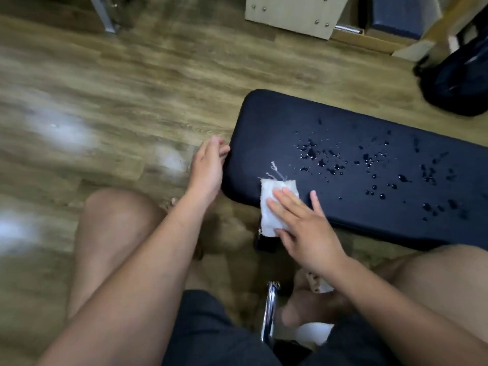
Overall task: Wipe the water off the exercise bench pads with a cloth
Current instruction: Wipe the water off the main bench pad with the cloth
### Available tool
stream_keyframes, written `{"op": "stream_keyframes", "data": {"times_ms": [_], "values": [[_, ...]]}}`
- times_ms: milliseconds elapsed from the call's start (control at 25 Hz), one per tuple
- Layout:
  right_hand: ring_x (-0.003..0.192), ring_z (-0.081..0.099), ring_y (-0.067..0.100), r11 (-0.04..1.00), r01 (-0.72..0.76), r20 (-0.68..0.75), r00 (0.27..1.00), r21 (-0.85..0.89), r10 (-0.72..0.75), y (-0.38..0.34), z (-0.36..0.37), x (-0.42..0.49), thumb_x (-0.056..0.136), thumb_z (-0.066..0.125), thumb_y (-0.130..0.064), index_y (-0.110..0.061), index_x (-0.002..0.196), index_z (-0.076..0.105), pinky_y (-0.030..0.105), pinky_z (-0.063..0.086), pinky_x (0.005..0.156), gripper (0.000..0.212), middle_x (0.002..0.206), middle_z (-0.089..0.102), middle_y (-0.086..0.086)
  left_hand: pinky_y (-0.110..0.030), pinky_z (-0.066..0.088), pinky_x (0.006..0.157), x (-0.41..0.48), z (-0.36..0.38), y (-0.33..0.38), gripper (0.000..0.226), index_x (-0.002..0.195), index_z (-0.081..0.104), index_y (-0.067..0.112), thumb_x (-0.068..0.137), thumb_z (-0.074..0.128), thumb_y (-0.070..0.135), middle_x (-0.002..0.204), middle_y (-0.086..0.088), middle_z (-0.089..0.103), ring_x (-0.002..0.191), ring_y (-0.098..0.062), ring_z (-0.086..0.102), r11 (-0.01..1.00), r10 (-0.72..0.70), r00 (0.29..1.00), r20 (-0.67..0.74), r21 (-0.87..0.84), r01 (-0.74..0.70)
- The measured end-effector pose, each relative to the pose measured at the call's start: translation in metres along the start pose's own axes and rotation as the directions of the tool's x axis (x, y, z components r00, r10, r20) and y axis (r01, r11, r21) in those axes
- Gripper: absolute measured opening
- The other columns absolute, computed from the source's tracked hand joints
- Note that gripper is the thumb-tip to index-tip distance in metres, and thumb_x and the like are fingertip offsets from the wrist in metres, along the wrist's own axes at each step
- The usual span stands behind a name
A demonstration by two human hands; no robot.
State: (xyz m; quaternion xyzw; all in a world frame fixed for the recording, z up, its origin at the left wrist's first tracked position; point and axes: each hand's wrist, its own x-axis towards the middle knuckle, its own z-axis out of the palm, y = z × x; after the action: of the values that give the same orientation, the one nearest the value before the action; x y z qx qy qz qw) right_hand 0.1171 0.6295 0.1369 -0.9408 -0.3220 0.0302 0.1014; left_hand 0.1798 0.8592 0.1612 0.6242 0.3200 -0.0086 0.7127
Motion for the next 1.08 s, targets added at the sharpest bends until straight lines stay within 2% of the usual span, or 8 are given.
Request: {"op": "stream_keyframes", "data": {"times_ms": [80, 200, 320, 480, 640, 800, 960, 1080], "values": [[0.131, 0.048, 0.02, 0.994, 0.094, -0.045, 0.994, -0.061, -0.097, 0.01, -0.004, 0.006, 0.076, 0.075, -0.013, -0.017, 0.133, 0.055, 0.054, 0.018, 0.114, 0.061, 0.142, 0.051, 0.002, -0.026, 0.046, 0.094, -0.007, -0.015, -0.001, 0.037, 0.113, 0.056, 0.016, 0.107, 0.028, 0.039, 0.121, -0.013, 0.063, 0.11, -0.017, 0.059, 0.992, -0.05, 0.997, 0.062, 0.118, 0.042], [0.117, 0.06, 0.024, 0.969, 0.221, -0.097, 0.968, -0.115, -0.232, -0.006, -0.008, 0.063, 0.079, 0.067, -0.012, -0.012, 0.121, 0.065, 0.053, 0.018, 0.113, 0.042, 0.126, 0.064, 0.005, -0.033, 0.042, 0.105, -0.017, -0.014, -0.009, 0.048, 0.11, 0.057, 0.022, 0.104, 0.021, 0.053, 0.123, -0.011, 0.064, 0.109, -0.015, 0.058, 0.984, -0.041, 0.993, 0.115, 0.179, 0.02], [0.131, 0.046, 0.019, 0.981, 0.184, 0.007, 0.983, -0.058, -0.184, -0.043, 0.007, 0.1, 0.081, 0.058, -0.016, -0.017, 0.135, 0.053, 0.048, 0.009, 0.119, 0.055, 0.136, 0.055, 0.001, -0.036, 0.04, 0.11, -0.026, -0.021, -0.01, 0.063, 0.104, 0.062, 0.028, 0.087, 0.022, 0.075, 0.119, -0.005, 0.066, 0.115, -0.018, 0.06, 0.985, -0.009, 0.998, 0.064, 0.173, -0.003], [0.13, 0.049, 0.019, 0.966, 0.185, -0.057, 0.979, -0.178, -0.198, -0.001, 0.003, 0.054, 0.087, 0.063, -0.025, -0.012, 0.133, 0.054, 0.052, 0.025, 0.114, 0.049, 0.139, 0.054, 0.004, -0.044, 0.034, 0.114, -0.031, -0.029, -0.017, 0.102, 0.126, 0.063, 0.029, 0.06, 0.013, 0.088, 0.131, -0.011, 0.063, 0.128, -0.028, 0.054, 0.964, -0.007, 0.999, 0.044, 0.264, -0.005], [0.123, 0.057, 0.02, 0.968, 0.119, -0.131, 0.98, -0.219, -0.15, 0.048, -0.013, 0.002, 0.091, 0.053, -0.028, -0.01, 0.124, 0.06, 0.051, 0.029, 0.112, 0.038, 0.128, 0.063, 0.007, -0.044, 0.035, 0.114, -0.028, -0.031, -0.017, 0.091, 0.125, 0.064, 0.03, 0.07, 0.013, 0.082, 0.127, -0.006, 0.065, 0.126, -0.025, 0.055, 0.96, -0.03, 0.998, 0.059, 0.279, 0.012], [0.122, 0.057, 0.026, 0.976, 0.154, -0.115, 0.978, -0.156, -0.173, 0.019, -0.007, 0.029, 0.087, 0.05, -0.021, -0.005, 0.118, 0.063, 0.049, 0.031, 0.111, 0.037, 0.121, 0.066, 0.01, -0.043, 0.038, 0.112, -0.03, -0.029, -0.014, 0.081, 0.118, 0.063, 0.033, 0.073, 0.014, 0.079, 0.127, -0.006, 0.064, 0.122, -0.023, 0.058, 0.968, -0.03, 0.996, 0.081, 0.252, 0.009], [0.134, 0.044, 0.025, 0.992, 0.108, 0.0, 0.994, -0.067, -0.109, -0.041, 0.002, 0.092, 0.087, 0.06, -0.016, -0.007, 0.13, 0.056, 0.044, 0.018, 0.117, 0.044, 0.137, 0.055, 0.01, -0.04, 0.042, 0.108, -0.034, -0.023, -0.013, 0.087, 0.122, 0.066, 0.029, 0.074, 0.015, 0.082, 0.132, -0.008, 0.063, 0.123, -0.023, 0.058, 0.969, -0.016, 0.998, 0.066, 0.246, -0.001], [0.141, 0.033, 0.02, 0.99, 0.122, 0.069, 0.991, -0.077, -0.117, -0.047, -0.001, 0.1, 0.092, 0.053, -0.021, -0.015, 0.142, 0.045, 0.043, 0.007, 0.119, 0.051, 0.149, 0.042, 0.005, -0.035, 0.038, 0.109, -0.036, -0.015, -0.014, 0.072, 0.13, 0.062, 0.022, 0.097, 0.016, 0.066, 0.136, -0.008, 0.061, 0.128, -0.024, 0.052, 0.923, 0.034, 0.999, 0.038, 0.382, -0.046]]}}
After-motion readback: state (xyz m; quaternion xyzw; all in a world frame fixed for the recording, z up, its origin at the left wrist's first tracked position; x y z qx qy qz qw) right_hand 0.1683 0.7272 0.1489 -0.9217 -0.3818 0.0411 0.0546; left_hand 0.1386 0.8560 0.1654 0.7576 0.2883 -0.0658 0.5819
